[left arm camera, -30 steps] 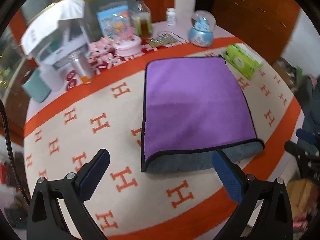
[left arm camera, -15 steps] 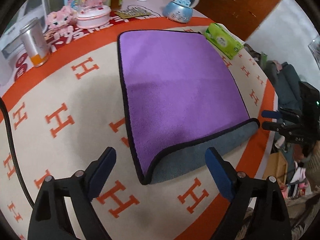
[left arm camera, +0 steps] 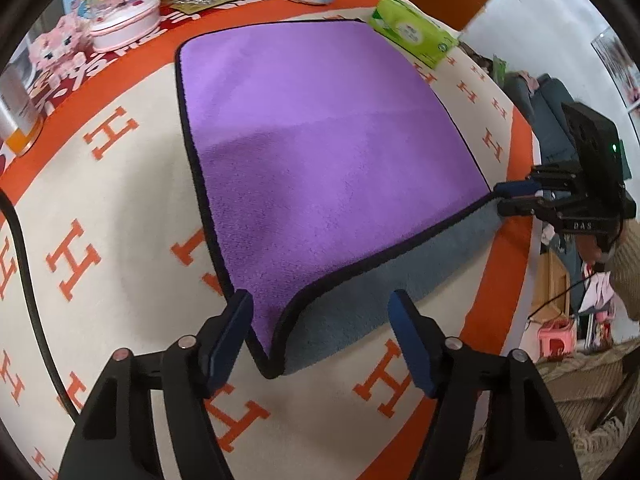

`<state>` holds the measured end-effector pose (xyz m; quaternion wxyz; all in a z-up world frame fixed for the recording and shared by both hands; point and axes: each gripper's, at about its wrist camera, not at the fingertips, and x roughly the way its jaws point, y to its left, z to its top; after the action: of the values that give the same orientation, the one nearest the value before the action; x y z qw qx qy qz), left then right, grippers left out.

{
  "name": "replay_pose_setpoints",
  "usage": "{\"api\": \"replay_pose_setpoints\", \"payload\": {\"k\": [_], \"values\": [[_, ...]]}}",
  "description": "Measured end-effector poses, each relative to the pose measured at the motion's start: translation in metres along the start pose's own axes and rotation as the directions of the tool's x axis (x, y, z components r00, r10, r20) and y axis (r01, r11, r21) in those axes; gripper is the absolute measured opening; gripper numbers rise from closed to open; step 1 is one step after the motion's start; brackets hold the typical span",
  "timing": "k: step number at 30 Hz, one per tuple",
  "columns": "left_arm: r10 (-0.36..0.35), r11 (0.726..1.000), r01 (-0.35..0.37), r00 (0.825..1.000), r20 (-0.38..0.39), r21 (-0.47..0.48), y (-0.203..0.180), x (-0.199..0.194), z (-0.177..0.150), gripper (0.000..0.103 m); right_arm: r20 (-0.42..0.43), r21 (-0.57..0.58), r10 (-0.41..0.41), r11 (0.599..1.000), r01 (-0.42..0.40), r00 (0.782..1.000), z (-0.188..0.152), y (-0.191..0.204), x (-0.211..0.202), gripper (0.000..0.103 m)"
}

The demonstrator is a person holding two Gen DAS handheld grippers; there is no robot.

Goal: Fold towel

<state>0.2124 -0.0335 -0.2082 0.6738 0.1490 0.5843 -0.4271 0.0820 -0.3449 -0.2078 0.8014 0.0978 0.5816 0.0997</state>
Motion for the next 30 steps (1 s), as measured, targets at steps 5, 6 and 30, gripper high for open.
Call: {"api": "replay_pose_setpoints", "payload": {"k": [5,6,30], "values": [[-0.021,1.0,0.022,0.999,-0.031,0.013,-0.002,0.006,0.003,0.056,-0.004,0.006,0.014,1.0,-0.014,1.0,0.001,-0.002,0.002,0.026],[-0.023,1.0,0.023,0.999,-0.038,0.015,-0.001,0.006,0.001,0.055,-0.004,0.01,0.017,1.0,-0.017,1.0,0.001,-0.003,0.003,0.026],[0.088,0.995,-0.082,0.99,-0.109,0.053,0.004,0.009,-0.008,0.007,-0.01,0.007,0.007,1.0,-0.007,1.0,-0.002,-0.002,0.004,0.005]]}}
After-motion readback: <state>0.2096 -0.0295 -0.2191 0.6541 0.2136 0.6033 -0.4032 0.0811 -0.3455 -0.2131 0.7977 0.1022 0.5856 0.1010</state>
